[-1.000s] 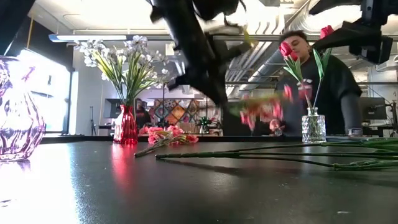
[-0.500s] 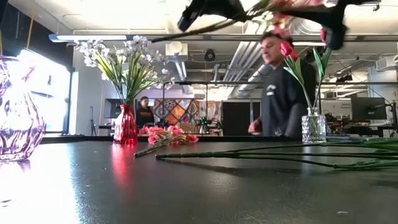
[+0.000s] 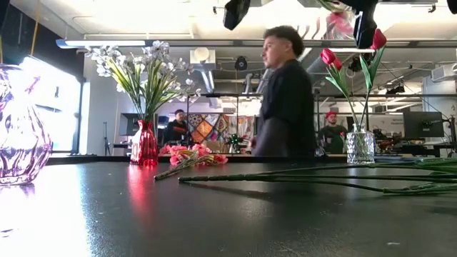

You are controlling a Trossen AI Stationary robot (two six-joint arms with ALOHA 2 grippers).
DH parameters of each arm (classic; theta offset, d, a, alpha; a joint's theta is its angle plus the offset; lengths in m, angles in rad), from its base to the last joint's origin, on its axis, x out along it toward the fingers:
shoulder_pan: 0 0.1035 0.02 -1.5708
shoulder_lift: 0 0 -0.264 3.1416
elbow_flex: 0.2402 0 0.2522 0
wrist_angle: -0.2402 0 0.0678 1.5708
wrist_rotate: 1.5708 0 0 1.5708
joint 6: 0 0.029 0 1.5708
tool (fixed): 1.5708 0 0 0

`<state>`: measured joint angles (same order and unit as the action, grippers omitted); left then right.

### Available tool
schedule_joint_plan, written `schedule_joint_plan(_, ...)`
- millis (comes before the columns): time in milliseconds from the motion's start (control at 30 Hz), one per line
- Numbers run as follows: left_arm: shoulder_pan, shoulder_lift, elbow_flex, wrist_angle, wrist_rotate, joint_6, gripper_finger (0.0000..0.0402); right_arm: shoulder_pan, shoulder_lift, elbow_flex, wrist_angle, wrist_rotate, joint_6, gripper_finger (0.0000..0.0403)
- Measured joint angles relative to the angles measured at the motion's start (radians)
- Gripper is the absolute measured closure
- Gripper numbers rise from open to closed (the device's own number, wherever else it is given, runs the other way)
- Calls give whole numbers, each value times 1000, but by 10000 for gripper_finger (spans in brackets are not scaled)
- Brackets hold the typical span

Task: Sort flowers into vase by color
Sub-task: Put the middle pink flowers into the violet vase

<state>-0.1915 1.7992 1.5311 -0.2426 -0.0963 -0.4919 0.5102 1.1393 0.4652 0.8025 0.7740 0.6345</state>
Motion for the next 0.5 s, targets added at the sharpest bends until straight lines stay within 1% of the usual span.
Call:
schedule_joint_plan(33, 4, 0, 0, -1, 20, -2, 398, 0, 0, 0, -1, -2, -18, 386)
schedule_joint_plan(67, 9, 0, 0, -2, 37, -1, 393, 0, 0, 1, -1, -2, -31, 390)
schedule_joint_plan(167, 20, 0, 0, 2, 92, 5, 364, -12, -1, 1, -26, -2, -44, 387)
schedule_joint_plan(233, 28, 0, 0, 1, 145, 0, 335, -24, -1, 1, -55, -17, -49, 397)
schedule_joint_plan(300, 40, 0, 0, -3, 184, -11, 302, -38, -2, 2, -82, -23, -48, 398)
schedule_joint_plan(400, 52, 0, 0, -16, 196, -29, 252, -55, -2, 2, -122, -24, -46, 399)
schedule_joint_plan(500, 63, 0, 0, -24, 200, -43, 211, -64, -2, 2, -140, -56, -94, 400)
